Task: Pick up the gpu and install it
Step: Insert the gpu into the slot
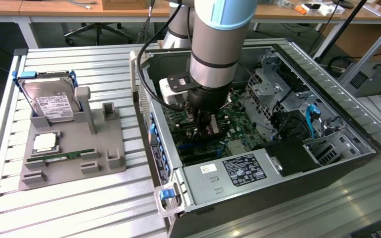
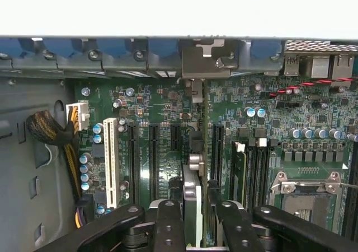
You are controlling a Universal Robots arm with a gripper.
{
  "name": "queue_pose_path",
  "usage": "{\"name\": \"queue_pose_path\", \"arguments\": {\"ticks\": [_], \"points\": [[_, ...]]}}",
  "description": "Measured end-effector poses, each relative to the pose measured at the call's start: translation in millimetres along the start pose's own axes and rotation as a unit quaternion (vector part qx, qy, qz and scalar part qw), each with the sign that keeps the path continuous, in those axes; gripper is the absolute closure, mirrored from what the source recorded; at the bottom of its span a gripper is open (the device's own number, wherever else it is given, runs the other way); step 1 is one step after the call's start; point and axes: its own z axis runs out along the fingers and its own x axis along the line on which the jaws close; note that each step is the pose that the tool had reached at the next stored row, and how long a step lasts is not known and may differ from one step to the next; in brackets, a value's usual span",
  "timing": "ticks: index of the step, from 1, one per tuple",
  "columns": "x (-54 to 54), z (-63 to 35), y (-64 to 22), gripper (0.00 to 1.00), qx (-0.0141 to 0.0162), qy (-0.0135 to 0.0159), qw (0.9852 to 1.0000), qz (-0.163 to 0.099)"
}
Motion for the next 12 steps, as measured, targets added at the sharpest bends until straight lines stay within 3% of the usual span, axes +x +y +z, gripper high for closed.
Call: {"name": "queue_pose_path", "arguments": {"ticks": [12], "points": [[0.1,2.5,0.3,0.73,-0.0001,0.0001,1.0000,0.000]]}}
